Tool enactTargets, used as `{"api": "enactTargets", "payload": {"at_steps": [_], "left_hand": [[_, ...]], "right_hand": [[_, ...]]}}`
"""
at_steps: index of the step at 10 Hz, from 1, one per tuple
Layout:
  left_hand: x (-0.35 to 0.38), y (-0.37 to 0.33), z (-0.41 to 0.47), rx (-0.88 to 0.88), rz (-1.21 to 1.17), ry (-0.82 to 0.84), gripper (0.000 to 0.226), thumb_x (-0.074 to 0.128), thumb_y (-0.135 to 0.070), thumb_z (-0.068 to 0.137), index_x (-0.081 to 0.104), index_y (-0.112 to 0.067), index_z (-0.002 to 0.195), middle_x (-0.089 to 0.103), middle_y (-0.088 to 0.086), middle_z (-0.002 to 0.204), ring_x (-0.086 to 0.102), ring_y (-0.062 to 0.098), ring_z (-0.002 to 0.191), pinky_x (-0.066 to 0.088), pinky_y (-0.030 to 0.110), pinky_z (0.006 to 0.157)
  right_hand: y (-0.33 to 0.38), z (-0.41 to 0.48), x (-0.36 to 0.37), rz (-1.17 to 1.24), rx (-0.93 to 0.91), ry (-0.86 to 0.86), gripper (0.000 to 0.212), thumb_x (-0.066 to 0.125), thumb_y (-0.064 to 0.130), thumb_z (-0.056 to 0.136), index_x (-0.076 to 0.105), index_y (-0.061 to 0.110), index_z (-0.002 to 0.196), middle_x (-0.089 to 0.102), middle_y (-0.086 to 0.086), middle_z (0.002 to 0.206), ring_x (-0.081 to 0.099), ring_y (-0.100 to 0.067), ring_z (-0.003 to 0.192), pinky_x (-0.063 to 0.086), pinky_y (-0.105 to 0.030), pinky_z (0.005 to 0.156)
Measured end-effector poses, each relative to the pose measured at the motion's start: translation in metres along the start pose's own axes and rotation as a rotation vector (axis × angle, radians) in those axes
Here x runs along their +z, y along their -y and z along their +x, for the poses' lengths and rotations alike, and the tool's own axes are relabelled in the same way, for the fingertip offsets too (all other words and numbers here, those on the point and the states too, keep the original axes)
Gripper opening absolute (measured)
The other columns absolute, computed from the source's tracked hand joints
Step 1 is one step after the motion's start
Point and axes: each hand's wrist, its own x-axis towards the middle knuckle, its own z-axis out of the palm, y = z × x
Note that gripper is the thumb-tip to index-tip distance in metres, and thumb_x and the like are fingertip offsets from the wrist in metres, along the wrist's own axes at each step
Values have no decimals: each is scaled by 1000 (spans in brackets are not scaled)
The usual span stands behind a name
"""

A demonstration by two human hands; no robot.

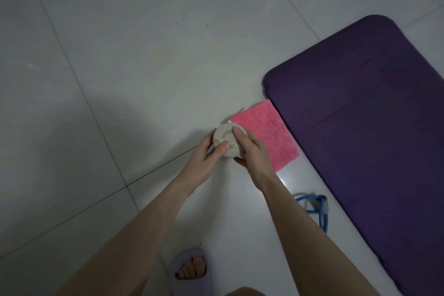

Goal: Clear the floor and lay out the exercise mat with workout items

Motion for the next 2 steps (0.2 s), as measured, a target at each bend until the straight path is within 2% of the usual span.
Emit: {"api": "enactTargets", "payload": {"at_steps": [1, 2], "left_hand": [[-1, -6, -10, -33, 34, 21, 51, 56, -34, 91, 41, -23, 139, 59, -19, 126, 52, -6, 116, 42, 8, 86], [-2, -24, -30, -114, 90, -79, 76, 58, -43, 87, 22, -20, 149, 33, -7, 151, 34, 5, 135, 30, 21, 104]], "right_hand": [[1, -13, 1, -34, 5, -35, 47, 54, 42, 91, 49, 28, 135, 59, 2, 130, 55, -17, 116, 47, -43, 96], [9, -34, -5, 62, 33, -146, 58, 55, 44, 91, 38, 27, 143, 45, 1, 143, 49, -13, 117, 43, -43, 100]]}}
